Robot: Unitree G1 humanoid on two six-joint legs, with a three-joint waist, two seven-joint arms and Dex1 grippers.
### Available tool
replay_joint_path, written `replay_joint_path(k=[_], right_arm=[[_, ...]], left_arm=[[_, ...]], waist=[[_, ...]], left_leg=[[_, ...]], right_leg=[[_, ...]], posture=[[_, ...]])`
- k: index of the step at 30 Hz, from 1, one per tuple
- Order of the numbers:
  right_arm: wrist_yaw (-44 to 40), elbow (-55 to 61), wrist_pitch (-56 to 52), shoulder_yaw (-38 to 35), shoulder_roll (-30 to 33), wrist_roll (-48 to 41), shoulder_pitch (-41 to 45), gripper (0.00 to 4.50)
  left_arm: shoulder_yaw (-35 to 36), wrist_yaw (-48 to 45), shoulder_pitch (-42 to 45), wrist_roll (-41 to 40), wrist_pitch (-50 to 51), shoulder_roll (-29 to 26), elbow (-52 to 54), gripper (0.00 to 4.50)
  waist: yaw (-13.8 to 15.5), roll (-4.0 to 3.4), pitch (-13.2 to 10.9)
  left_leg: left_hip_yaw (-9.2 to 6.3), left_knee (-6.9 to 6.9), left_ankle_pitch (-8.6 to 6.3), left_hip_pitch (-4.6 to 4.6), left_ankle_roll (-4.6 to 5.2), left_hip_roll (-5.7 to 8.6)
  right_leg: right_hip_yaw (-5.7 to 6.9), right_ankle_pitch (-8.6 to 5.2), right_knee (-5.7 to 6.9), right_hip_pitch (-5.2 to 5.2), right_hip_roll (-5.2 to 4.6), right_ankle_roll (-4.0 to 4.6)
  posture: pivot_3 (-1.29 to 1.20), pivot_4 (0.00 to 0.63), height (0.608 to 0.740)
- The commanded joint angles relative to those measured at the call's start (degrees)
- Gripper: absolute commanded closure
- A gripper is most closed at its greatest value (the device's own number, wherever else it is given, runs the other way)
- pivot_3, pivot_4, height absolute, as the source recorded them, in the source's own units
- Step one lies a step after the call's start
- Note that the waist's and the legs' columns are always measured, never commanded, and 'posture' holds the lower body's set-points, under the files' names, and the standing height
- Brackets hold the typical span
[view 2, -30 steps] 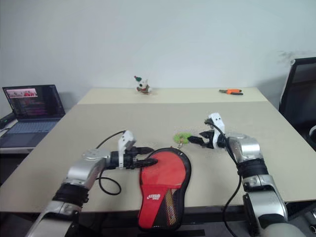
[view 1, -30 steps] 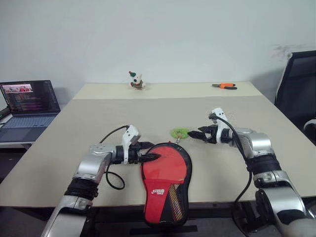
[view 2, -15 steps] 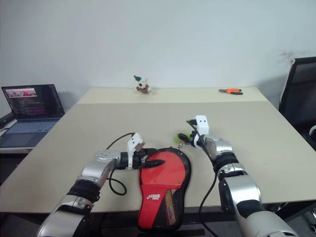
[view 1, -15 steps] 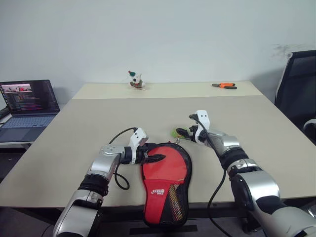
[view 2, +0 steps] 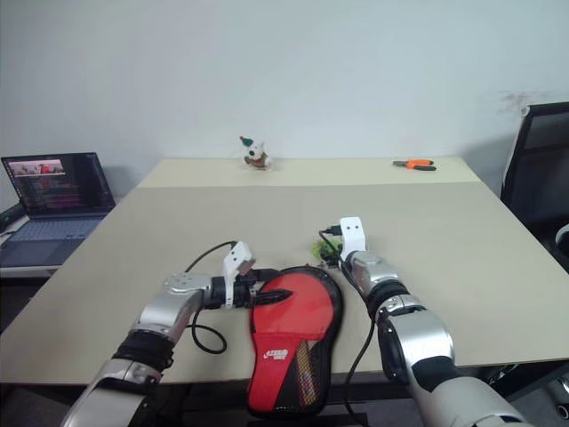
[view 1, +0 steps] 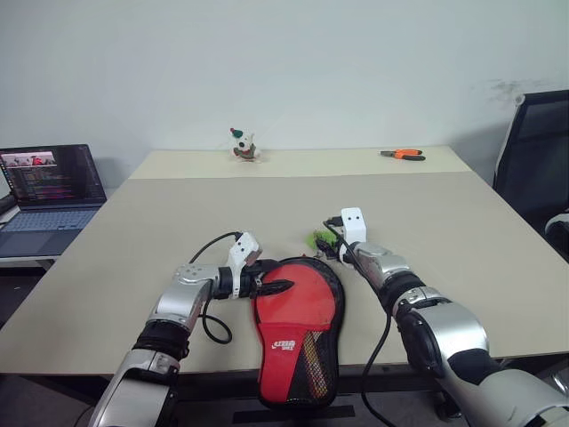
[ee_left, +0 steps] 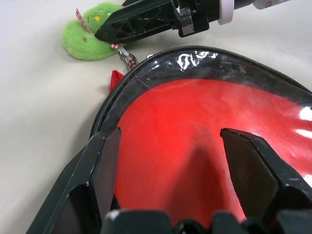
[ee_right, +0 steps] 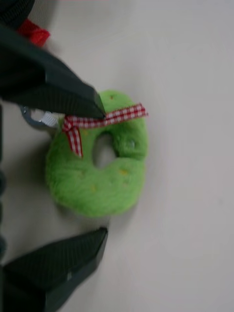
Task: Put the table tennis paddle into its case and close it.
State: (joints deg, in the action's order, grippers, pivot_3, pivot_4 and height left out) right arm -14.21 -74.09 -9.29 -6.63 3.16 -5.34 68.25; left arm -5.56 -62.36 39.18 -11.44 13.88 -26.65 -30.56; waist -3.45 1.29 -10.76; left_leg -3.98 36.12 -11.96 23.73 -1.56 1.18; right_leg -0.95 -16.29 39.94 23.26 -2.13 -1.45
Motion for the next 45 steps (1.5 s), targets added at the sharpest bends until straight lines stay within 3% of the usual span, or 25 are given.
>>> replay_joint_path(k=[1, 7, 8, 21, 27, 30, 35, 45], right_arm=[[0.5, 0.62, 1.32, -0.56, -0.79, 0.4, 2.15, 2.15], [0.85, 0.7, 1.41, -0.92, -1.07, 0.34, 2.06, 4.32], [0.98, 0.75, 1.43, -1.02, -0.93, 0.31, 2.01, 4.49], [3.36, 3.41, 1.15, -2.88, 3.84, -0.53, 0.81, 4.49], [3.78, 11.04, -2.62, -2.44, 6.89, -0.45, -3.82, 4.49], [3.02, 21.35, -7.79, -1.34, 8.48, 0.0, -9.41, 4.49], [1.39, 50.33, -23.55, 0.37, 11.92, -0.68, -23.61, 4.49], [-0.48, 96.36, -54.81, -1.51, 15.44, -8.84, -44.52, 4.49]], left_arm=[[1.58, 0.73, -0.3, -0.44, 0.42, -0.98, 1.9, 0.95], [1.51, 1.22, -0.3, -0.22, 0.27, -0.62, 1.71, 0.95], [1.43, 1.31, -0.21, -0.1, 0.09, -0.48, 1.45, 0.95], [-1.55, 2.05, 6.31, 3.67, -7.07, 6.03, -10.73, 0.95], [-2.07, 2.69, 8.64, 5.8, -10.59, 9.34, -17.68, 0.95], [-1.84, 2.93, 9.39, 6.44, -11.94, 10.21, -20.08, 0.95], [-1.58, 3.1, 10.11, 6.9, -13.47, 11.0, -22.77, 0.95], [-1.13, 3.91, 11.53, 7.78, -15.76, 12.68, -26.69, 0.95]], waist=[[0.01, 0.0, 0.0], [-0.01, 0.0, 0.0], [-0.01, 0.0, 0.0], [0.19, 0.0, 0.0], [0.33, 0.0, 0.01], [0.74, -0.02, 0.02], [1.78, -0.09, 0.06], [1.87, -0.32, 0.22]], left_leg=[[0.0, 0.0, 0.0, 0.0, 0.0, 0.0], [0.0, 0.0, 0.0, -0.01, 0.0, 0.0], [0.0, 0.0, 0.0, -0.01, 0.0, 0.0], [0.01, 0.01, 0.0, 0.0, 0.0, 0.04], [-0.01, 0.01, 0.0, -0.01, 0.01, 0.05], [-0.02, 0.04, 0.01, 0.0, 0.01, 0.08], [-0.11, 0.09, 0.01, 0.05, 0.03, 0.11], [-0.21, 0.18, 0.03, 0.01, 0.06, 0.14]], right_leg=[[0.0, 0.0, 0.0, 0.0, 0.0, 0.0], [0.0, 0.0, 0.01, 0.0, 0.01, 0.0], [0.0, 0.0, 0.01, 0.0, 0.01, 0.0], [0.02, 0.0, 0.01, -0.02, -0.02, 0.0], [0.04, 0.0, 0.01, -0.07, -0.03, -0.01], [0.05, 0.0, 0.01, -0.09, -0.06, -0.02], [0.12, -0.01, 0.01, -0.12, -0.08, -0.05], [0.22, -0.04, 0.01, -0.26, -0.05, -0.1]], posture=[[0.0, 0.15, 0.74], [0.0, 0.15, 0.74], [0.0, 0.15, 0.74], [0.0, 0.15, 0.74], [0.0, 0.15, 0.74], [0.0, 0.15, 0.74], [0.0, 0.15, 0.74], [0.0, 0.15, 0.74]])
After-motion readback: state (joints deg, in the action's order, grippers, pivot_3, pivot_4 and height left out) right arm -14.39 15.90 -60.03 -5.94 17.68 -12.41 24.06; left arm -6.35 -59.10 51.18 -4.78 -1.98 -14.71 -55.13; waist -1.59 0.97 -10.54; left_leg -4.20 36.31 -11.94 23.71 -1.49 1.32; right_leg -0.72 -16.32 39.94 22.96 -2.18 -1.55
